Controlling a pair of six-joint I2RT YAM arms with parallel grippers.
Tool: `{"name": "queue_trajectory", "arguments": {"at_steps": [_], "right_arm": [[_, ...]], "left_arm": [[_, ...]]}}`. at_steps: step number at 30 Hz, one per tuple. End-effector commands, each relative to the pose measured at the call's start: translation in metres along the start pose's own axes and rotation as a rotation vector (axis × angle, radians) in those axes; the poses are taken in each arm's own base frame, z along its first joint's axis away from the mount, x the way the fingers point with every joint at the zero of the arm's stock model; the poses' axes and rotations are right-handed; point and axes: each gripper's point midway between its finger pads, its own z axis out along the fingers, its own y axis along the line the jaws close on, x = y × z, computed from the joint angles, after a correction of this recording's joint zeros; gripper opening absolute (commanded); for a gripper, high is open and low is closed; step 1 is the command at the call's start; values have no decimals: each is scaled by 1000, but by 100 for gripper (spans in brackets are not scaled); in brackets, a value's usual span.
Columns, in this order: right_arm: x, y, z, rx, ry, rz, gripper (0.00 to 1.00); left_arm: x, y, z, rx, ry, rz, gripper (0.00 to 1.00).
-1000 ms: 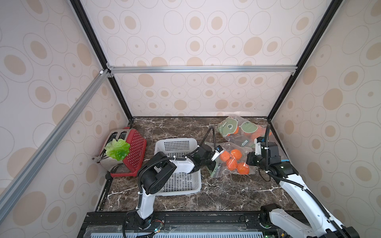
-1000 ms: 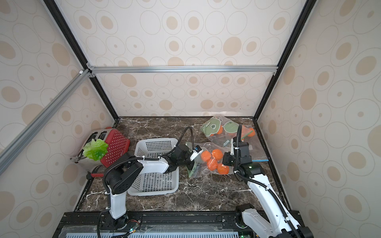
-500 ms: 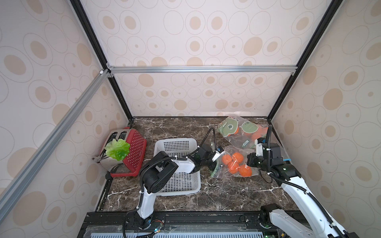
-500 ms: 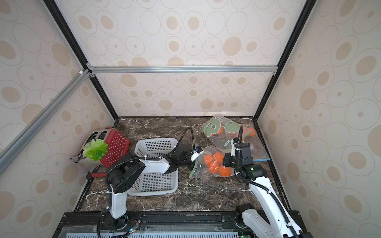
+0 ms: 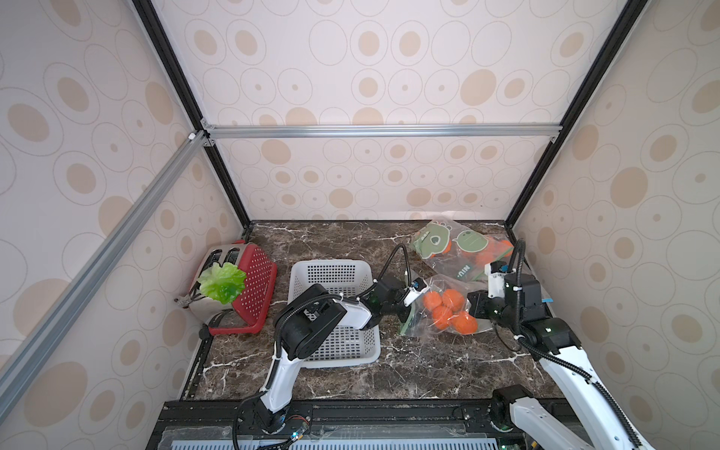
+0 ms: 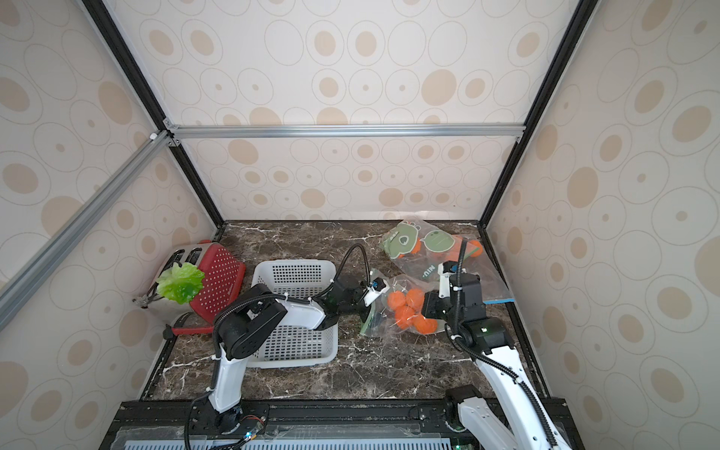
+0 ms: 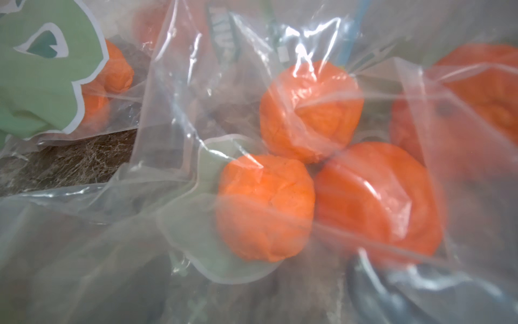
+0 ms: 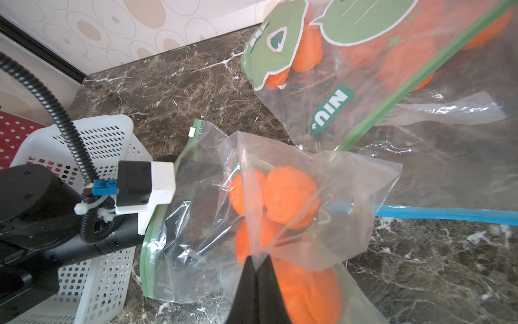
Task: Open the zip-top bag and take out the orange
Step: Pick up the orange from the zipper food storage bag.
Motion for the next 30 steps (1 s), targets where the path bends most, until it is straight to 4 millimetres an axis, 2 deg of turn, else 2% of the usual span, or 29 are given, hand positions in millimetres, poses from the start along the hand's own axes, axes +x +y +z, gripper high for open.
{"name": "queue_trajectory", "arguments": {"at_steps": [1,3,8,19,22,26,30], "right_arm": [[-1,-7,-4,36,-13,-2,0],[5,-7,-1,31,8,5,0],[9,-13,0,54,2,5,0],[-4,-14,-17,74,-62,41,0],[-1,-17,-16,93,-51,36,0],[4,-18,-13,88,-40,37,0],[7,-19,-10,89,-30,33,0]], "left_arm": [[13,-2,7,38,8,22,99],[12,-2,8,39,7,24,99],[-10,-5,-1,54,-32,41,99],[-43,-13,-9,100,-85,14,99],[-56,-15,-11,106,-114,-6,99],[-63,-1,-5,50,-84,-74,99],[-60,0,9,67,-30,-171,99]]}}
